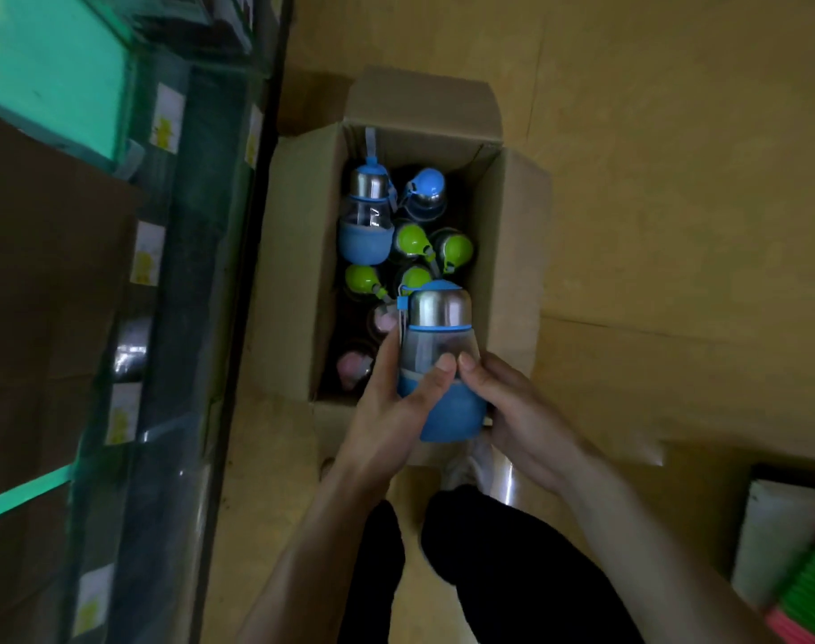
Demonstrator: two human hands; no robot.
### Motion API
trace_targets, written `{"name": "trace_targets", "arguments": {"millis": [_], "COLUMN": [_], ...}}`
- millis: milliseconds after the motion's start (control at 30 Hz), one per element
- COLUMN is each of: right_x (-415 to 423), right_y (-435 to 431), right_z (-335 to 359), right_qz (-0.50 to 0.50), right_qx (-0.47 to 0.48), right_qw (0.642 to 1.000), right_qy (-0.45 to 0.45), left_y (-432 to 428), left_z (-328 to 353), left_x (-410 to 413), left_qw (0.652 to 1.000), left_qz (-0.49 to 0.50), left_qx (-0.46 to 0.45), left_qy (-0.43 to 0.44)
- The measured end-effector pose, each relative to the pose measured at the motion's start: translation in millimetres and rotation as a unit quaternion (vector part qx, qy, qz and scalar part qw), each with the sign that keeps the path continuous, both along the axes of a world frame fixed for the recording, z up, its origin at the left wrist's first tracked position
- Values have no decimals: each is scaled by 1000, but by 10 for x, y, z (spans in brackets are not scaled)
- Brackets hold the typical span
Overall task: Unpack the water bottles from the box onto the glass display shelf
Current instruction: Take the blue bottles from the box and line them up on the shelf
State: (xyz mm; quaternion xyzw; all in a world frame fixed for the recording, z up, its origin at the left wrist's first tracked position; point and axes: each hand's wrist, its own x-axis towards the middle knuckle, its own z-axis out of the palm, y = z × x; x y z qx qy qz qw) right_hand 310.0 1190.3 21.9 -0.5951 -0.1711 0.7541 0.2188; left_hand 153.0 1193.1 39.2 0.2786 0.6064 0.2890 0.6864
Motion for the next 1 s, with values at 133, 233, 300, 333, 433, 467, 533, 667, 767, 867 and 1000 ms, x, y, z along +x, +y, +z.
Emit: {"name": "trace_targets", "arguments": {"millis": [133, 233, 300, 333, 433, 467, 533, 667, 767, 867, 1000], "right_x": [-30, -67, -95, -107, -137, -139, -136, -139, -150, -156, -157], "right_y": [-33, -20, -26, -40, -98, -121, -155, -201, -208, -234, -242], "right_z": [613, 1150, 1506, 1679, 2211, 2377, 2699, 3263, 3637, 3999, 4503], "right_qz": [14, 21, 33, 37, 41, 44, 46, 43, 46, 42, 41], "right_qx": [4, 7, 10, 12, 24, 29, 37, 54, 68, 83, 109], "right_qw": [1000, 1000, 999, 999, 999, 999, 998, 998, 997, 996, 993], "right_qy": [-3, -4, -6, -6, -8, -7, -6, -4, -10, -16, -22], "left_y": [-46, -53, -60, -65, -112, -132, -172, -225, -234, -266, -306], "left_z": [577, 1079, 1434, 1616, 2127, 2294, 2602, 3147, 3485, 3826, 4295], "left_x": [-29, -71, -114, -133, -192, -203, -221, -253, -249, -234, -227], "left_qw": [1000, 1000, 999, 999, 999, 999, 999, 998, 998, 997, 995], "left_qz": [-1, 4, 1, -3, -15, -16, -22, -33, -38, -34, -28], "left_qx": [-11, -12, -16, -15, -2, 0, 5, 22, 45, 65, 94], "left_qy": [-17, -23, -32, -33, -33, -33, -36, -41, -36, -24, -17]}}
